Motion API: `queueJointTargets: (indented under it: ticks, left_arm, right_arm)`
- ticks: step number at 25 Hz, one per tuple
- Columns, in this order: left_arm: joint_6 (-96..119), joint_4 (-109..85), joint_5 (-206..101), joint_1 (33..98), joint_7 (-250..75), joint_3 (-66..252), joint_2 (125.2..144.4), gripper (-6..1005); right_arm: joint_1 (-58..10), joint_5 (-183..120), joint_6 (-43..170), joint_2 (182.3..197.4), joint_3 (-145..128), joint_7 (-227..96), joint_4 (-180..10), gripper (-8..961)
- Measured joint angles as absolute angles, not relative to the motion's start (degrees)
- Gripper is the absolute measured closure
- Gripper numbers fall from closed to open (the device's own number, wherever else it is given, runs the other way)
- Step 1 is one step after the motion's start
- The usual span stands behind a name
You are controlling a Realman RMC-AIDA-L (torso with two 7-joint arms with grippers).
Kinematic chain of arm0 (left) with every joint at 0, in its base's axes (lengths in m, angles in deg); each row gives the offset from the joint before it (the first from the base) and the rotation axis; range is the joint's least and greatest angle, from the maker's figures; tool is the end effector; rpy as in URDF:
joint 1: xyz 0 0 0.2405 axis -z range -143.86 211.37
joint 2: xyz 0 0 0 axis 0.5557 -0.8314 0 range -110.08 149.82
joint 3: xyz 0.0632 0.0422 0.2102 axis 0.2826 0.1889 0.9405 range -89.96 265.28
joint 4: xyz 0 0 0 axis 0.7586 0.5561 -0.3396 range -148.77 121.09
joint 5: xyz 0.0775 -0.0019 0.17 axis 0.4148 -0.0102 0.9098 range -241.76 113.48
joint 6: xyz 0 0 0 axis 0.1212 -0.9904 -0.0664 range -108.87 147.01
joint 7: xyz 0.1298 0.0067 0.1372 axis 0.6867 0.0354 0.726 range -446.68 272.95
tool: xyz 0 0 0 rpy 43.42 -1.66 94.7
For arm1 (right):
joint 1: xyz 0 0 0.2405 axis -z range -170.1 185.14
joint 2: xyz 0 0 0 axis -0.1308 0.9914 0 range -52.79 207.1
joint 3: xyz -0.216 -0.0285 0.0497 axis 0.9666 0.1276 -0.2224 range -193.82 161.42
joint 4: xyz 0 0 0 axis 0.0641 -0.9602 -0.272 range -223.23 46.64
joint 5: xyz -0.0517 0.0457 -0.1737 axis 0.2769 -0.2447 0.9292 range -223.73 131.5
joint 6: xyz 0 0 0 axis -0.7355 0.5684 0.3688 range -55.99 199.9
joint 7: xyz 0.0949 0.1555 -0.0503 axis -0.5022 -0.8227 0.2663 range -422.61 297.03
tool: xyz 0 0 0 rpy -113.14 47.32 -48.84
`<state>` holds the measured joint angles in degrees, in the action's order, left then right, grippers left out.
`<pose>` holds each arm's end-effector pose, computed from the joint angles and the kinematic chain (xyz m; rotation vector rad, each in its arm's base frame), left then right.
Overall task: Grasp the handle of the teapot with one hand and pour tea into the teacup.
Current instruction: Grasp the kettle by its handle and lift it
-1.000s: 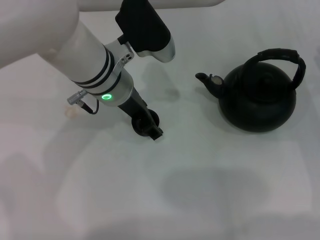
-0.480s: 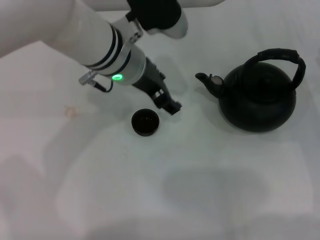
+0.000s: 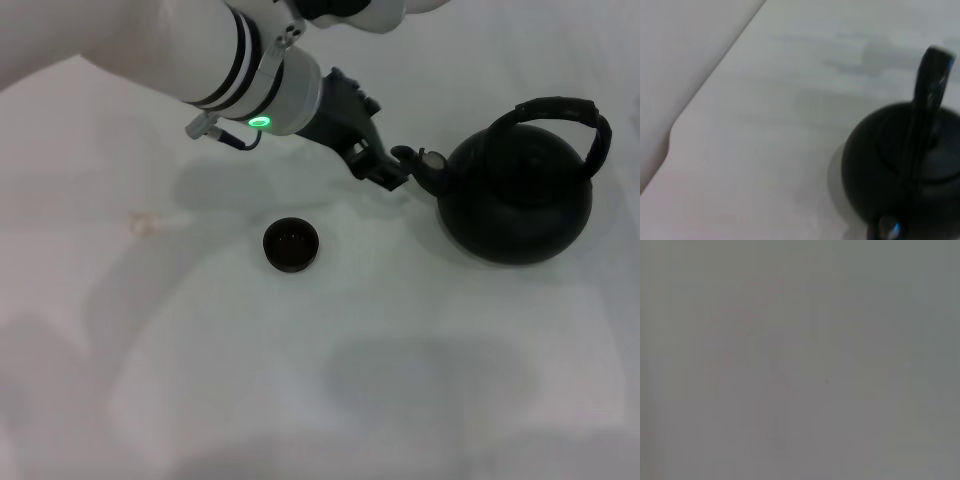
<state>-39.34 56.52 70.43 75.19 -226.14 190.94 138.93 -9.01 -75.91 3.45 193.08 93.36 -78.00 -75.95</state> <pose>-0.0878 0.3424 -0.1104 -2.7798 -0.2574 0.1706 0.3232 0.3268 0.0603 -1.4443 0.6023 0.7166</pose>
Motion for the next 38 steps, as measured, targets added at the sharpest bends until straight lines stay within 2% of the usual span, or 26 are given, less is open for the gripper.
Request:
queueJointTargets:
  ticks: [8,11,14,24,33,38]
  left_arm:
    - [-36.3,59.2,65.7,71.9,-222.0,188.4,138.95,166]
    - [-32.1,59.3,60.8,68.6,-218.8,186.2,138.94,167]
    - [-24.4,58.4,49.1,62.5,-210.9,182.7,138.89,168]
    - [-15.7,52.9,20.0,52.9,-189.9,179.5,139.09,173]
    - [-21.3,37.1,-20.7,51.0,-157.7,178.8,139.09,175]
    - [-35.4,19.6,-44.5,53.6,-137.5,179.1,139.12,177]
  right_arm:
    - [-9.0,-75.9,3.4,193.08,93.4,-78.0,-75.9,108]
    - [-9.0,-75.9,3.4,193.08,93.2,-78.0,-75.9,108]
    - [-9.0,-75.9,3.3,193.04,93.1,-78.0,-75.9,109]
    - [-9.4,-79.7,3.2,192.93,93.0,-78.2,-75.7,110]
    - [-9.5,-81.0,3.1,192.89,93.0,-80.9,-75.6,111]
    - [-9.4,-81.0,3.1,192.97,93.3,-82.3,-75.6,112]
